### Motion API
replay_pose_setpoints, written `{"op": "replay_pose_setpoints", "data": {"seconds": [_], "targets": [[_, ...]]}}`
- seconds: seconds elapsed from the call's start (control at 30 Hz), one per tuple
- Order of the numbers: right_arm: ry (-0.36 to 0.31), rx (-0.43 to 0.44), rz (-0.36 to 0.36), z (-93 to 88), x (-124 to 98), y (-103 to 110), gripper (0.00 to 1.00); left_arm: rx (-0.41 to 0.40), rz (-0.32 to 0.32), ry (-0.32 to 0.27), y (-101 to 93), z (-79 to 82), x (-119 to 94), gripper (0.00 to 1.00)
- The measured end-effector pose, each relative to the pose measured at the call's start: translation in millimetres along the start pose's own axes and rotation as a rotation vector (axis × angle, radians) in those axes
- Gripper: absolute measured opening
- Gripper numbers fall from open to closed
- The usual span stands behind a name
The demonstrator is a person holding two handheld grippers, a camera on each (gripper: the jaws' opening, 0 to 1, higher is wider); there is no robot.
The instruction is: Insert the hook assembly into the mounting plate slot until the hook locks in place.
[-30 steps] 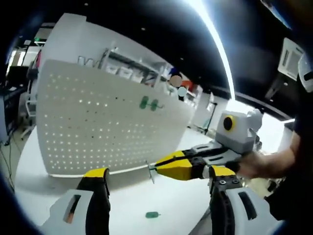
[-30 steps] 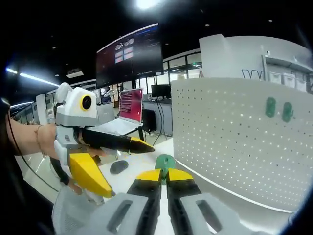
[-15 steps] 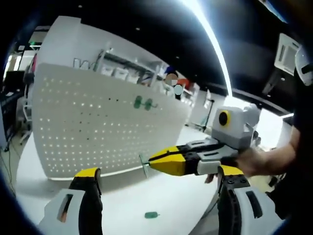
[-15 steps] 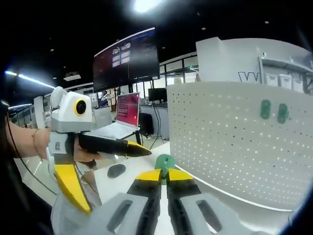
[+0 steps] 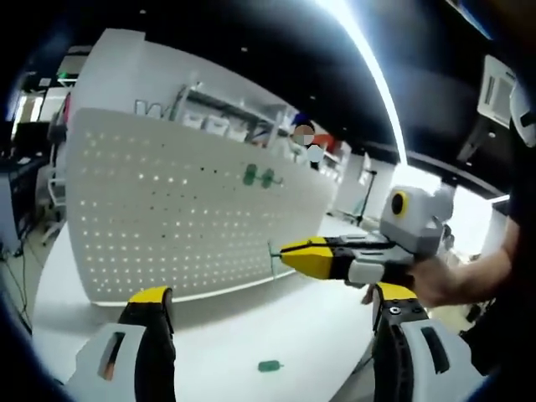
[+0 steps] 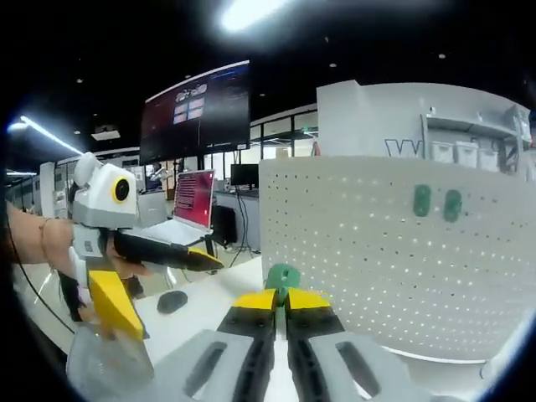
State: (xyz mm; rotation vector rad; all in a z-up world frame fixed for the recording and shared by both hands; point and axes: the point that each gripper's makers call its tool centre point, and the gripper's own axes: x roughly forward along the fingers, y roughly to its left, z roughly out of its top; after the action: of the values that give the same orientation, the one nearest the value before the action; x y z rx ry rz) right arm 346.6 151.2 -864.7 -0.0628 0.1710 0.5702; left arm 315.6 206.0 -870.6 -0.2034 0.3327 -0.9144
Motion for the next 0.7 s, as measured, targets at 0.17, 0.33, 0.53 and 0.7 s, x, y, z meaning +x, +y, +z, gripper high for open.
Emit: {"op": "replay_pose_setpoints", "data": {"seconds": [0.17,0.33,0.53,0.7], "targets": [[-0.033,-0.021,-0.078,6.4,-2,-23,0.00,-0.007,0.003,0.004,1.4,-1.1,2,0.99],[-0.064,-0.034,-0.132,14.8,-3,-44,0.00,-0.019,0.000,0.004,2.6,-2.5,2,0.98],[-0.090,-0.049,-0.197,21.5,-5,-71,0.00,-0.024,0.007,0.010,4.2,-5.4,1,0.98],[-0.111,-0.061,-0.249,25.1,-7,-92,0.00,-0.034,-0.010,0.017,1.6,-8.4,3,0.99]]}}
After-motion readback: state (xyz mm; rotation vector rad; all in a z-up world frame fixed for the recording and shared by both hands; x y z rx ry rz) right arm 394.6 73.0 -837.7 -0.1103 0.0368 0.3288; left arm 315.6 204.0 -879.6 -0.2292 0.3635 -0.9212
